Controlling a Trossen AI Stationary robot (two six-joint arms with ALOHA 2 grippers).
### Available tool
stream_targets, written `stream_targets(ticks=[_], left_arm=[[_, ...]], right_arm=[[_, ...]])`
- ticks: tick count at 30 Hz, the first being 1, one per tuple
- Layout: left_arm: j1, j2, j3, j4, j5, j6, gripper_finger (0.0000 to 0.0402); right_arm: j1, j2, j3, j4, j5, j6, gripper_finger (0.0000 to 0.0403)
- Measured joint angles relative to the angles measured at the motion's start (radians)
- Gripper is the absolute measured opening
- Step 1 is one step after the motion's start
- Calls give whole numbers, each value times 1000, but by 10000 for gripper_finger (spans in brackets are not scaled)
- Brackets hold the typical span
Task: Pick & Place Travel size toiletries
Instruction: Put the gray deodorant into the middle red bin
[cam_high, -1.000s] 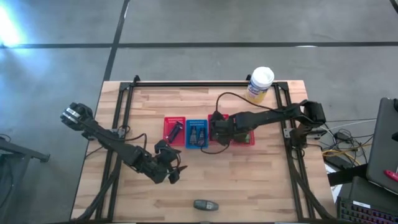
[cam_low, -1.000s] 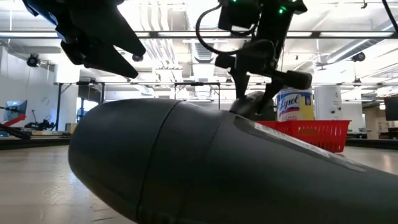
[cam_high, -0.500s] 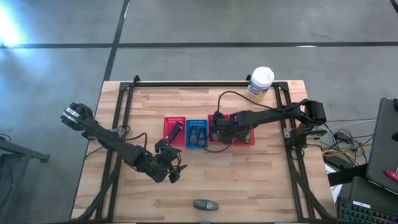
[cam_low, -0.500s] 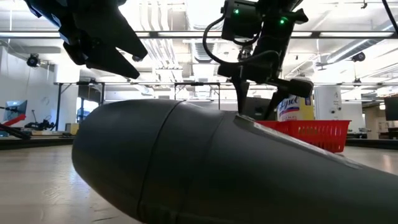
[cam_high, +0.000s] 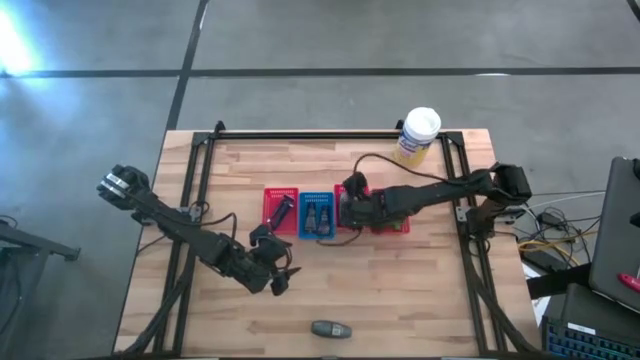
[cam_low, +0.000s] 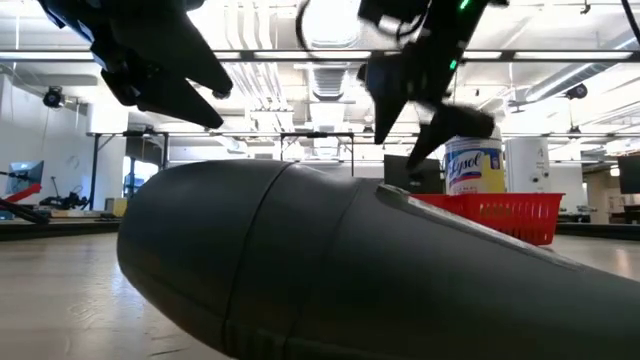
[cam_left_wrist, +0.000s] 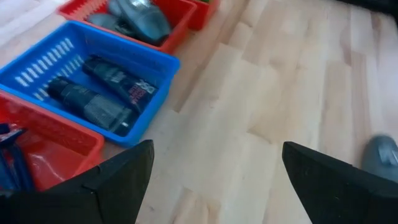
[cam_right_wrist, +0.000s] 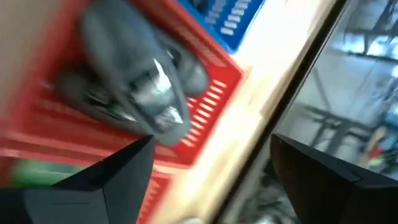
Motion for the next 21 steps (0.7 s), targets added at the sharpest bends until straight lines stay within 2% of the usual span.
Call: stream_targets(ticks=[3, 7, 9, 15, 21], left_arm=[[0, 0, 0, 4, 69, 65, 360], [4, 0, 0, 38, 179, 183, 360], [7, 1, 0, 78, 223, 243, 360], [18, 61, 12, 252, 328, 352, 360], [18, 208, 123, 251, 489, 362, 360]], right_arm=[[62, -29, 22, -58, -38, 230, 317], [140, -72, 36, -145, -171, 661, 316], [186, -94, 28, -169, -204, 855, 313], [356, -147, 6, -286, -210, 1325, 302], [504, -158, 6, -400, -207, 1703, 314]])
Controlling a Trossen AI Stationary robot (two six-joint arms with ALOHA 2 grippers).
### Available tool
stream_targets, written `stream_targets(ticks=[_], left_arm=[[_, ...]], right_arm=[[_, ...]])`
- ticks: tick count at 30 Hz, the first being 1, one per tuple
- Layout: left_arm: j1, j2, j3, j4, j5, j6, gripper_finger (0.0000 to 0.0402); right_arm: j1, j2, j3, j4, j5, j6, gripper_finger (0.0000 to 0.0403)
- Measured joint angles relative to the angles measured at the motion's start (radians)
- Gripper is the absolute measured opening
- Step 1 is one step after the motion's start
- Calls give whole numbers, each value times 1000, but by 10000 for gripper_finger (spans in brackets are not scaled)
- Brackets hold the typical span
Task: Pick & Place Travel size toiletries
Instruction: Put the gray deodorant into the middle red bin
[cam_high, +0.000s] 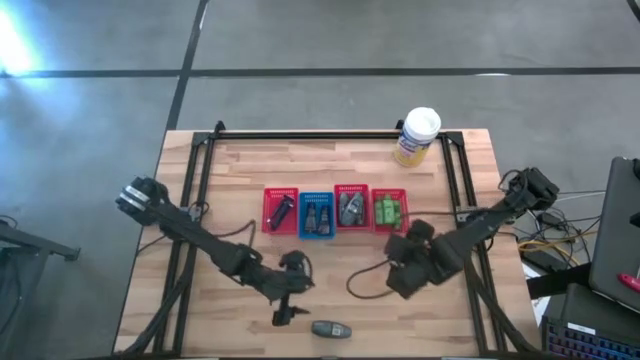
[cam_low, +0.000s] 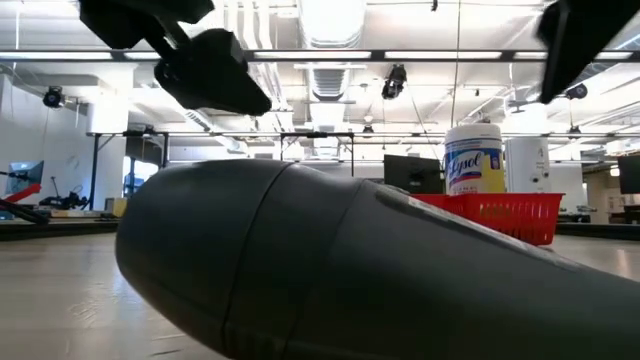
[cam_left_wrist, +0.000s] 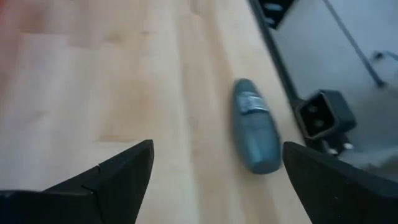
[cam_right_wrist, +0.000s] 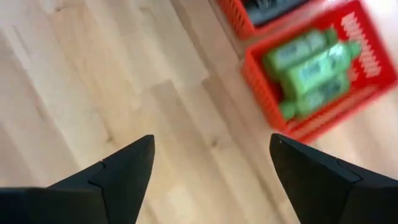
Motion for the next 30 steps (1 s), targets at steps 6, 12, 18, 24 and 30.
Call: stream_targets(ticks=[6, 12, 18, 24, 30], left_arm=[[-1, 110, 122, -13, 82, 16, 360], [-13, 211, 272, -71, 89, 15, 360], [-39, 352, 502, -361, 91, 21, 360], [-46, 466, 653, -477, 93, -7, 360], [-48, 532, 689, -488, 93, -44, 360]], right_arm=[[95, 0, -5, -20, 3, 165, 337], [134, 0, -13, -78, 4, 187, 353], [165, 0, -13, -109, -3, 190, 348], [189, 0, -15, -110, 28, 186, 339], [205, 1, -24, -109, 36, 185, 331]])
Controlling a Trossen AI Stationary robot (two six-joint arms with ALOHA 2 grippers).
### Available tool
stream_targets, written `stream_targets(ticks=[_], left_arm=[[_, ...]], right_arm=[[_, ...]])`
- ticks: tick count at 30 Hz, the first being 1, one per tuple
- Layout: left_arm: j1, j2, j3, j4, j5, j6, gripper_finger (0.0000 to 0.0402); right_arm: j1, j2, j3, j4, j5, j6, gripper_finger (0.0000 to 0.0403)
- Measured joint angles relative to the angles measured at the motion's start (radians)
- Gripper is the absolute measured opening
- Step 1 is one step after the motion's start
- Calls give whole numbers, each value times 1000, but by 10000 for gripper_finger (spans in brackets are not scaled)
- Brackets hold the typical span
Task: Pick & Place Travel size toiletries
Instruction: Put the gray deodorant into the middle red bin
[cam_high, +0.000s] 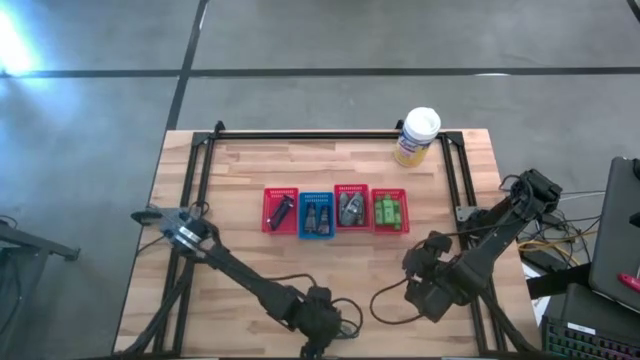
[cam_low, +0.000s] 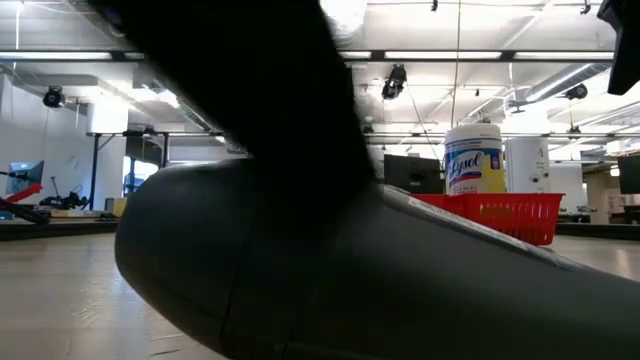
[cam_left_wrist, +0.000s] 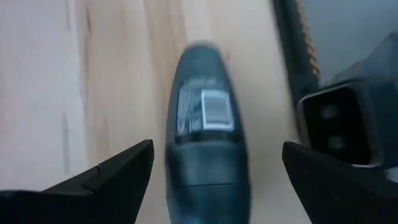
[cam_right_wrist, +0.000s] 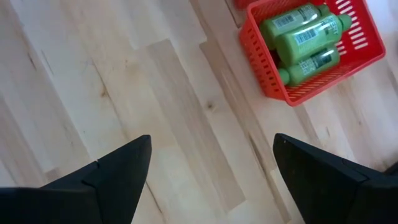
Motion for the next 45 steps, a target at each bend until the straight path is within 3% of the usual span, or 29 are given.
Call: stream_targets(ticks=[6, 13, 19, 23, 27, 42, 45], left_arm=[[0, 24, -9, -13, 8, -114, 327], [7, 24, -2, -14, 8, -134, 208], [43, 13, 7, -11, -57, -295, 205], [78, -30, 9, 0, -166, -377, 205], [118, -79, 9, 16, -283, -431, 205], [303, -139, -13, 111, -618, -782, 205], [348, -139, -28, 139, -635, -804, 205]], right_arm=[[17, 0, -3, -3, 14, -4, 325], [55, -15, -5, -7, 62, 46, 325], [115, -66, -5, -124, 152, 301, 326], [173, -92, -5, -241, 216, 558, 325], [217, -112, -11, -278, 254, 714, 325], [230, -119, -31, -277, 335, 793, 292], [227, -125, -37, -276, 352, 793, 296]])
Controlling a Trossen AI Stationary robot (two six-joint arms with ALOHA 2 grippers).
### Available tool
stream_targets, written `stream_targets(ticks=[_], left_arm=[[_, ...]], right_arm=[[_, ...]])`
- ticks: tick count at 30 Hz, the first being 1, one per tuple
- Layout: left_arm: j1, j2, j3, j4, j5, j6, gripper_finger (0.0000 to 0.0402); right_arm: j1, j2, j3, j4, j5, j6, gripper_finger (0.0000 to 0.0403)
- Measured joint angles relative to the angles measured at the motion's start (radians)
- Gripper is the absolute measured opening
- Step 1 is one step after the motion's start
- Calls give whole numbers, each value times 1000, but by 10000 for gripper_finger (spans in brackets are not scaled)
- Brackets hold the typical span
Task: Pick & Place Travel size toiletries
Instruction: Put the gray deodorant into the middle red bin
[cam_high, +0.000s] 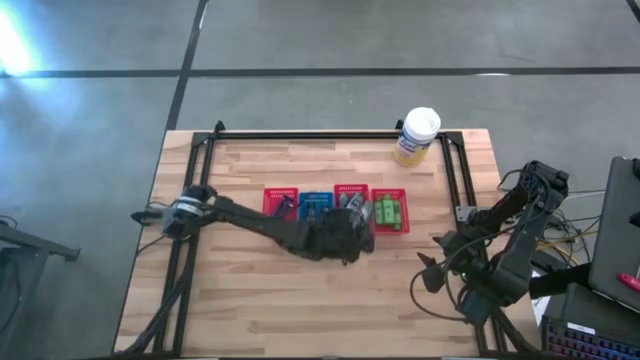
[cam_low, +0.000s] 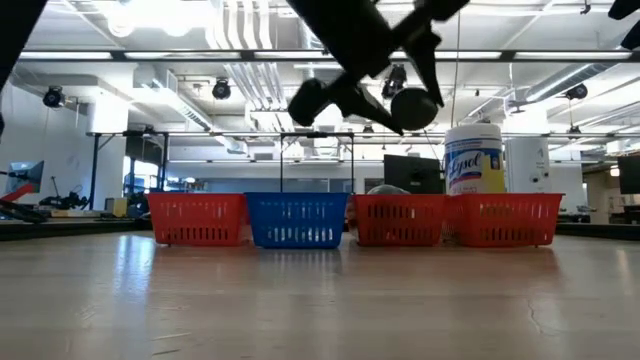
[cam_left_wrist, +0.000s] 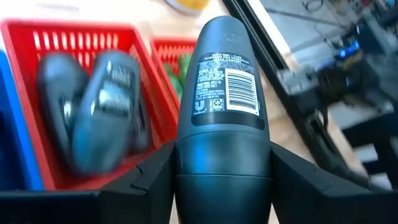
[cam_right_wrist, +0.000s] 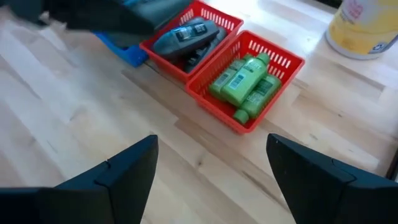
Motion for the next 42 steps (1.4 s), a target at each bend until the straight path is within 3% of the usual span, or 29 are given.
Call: stream_targets(ticks=[15, 23, 26, 33, 42], left_arm=[[119, 0, 0, 70, 48, 68, 205], [134, 0, -32, 83, 69, -57, 205], [150, 0, -64, 97, 89, -121, 205], [180, 0, -174, 298, 192, -202, 205], [180, 0, -196, 257, 210, -267, 205]], right_arm=[[-69, -221, -184, -1, 54, 77, 325], [-83, -354, -262, -1, 54, 79, 303], [-83, -366, -263, -1, 57, 72, 294], [-83, -349, -264, 0, 72, 69, 281], [-83, -341, -268, -1, 73, 71, 302]])
